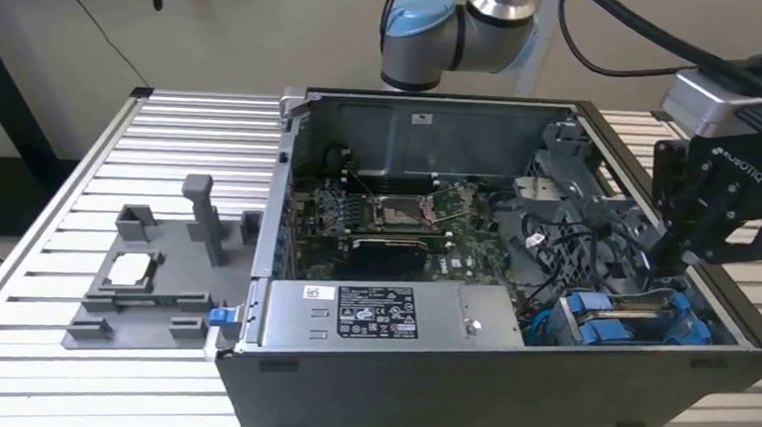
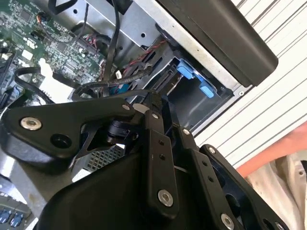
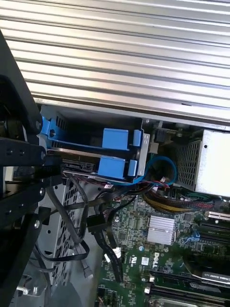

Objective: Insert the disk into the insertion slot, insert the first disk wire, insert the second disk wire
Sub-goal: 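Insert the first disk wire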

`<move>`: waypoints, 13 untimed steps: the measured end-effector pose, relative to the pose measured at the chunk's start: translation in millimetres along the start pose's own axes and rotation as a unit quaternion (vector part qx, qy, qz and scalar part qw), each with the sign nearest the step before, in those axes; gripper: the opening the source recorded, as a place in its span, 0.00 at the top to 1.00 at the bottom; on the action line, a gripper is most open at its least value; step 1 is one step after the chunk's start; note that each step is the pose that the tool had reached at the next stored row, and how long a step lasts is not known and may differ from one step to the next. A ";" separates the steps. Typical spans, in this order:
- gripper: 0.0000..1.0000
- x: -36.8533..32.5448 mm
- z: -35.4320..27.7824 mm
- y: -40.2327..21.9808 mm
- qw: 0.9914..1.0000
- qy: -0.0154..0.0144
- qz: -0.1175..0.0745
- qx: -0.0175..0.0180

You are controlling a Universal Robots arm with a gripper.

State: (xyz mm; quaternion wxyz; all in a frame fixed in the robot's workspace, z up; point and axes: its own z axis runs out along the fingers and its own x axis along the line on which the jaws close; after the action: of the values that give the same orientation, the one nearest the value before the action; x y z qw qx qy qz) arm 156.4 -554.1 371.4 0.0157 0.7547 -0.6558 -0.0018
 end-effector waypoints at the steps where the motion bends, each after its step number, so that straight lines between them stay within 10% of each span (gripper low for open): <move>1: 0.81 0.1 0.2 -0.4 1.000 -0.004 0.000 0.000; 4: 0.81 0.6 0.8 -1.8 1.000 -0.015 0.000 -0.003; 10: 0.81 3.7 1.6 -13.2 0.999 -0.019 -0.001 -0.037; 13: 0.81 4.7 4.0 -17.6 0.999 -0.021 0.000 -0.045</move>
State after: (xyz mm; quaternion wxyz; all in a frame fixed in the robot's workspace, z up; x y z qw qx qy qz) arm 174.4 -556.4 367.0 0.0358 0.7534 -0.6550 -0.0465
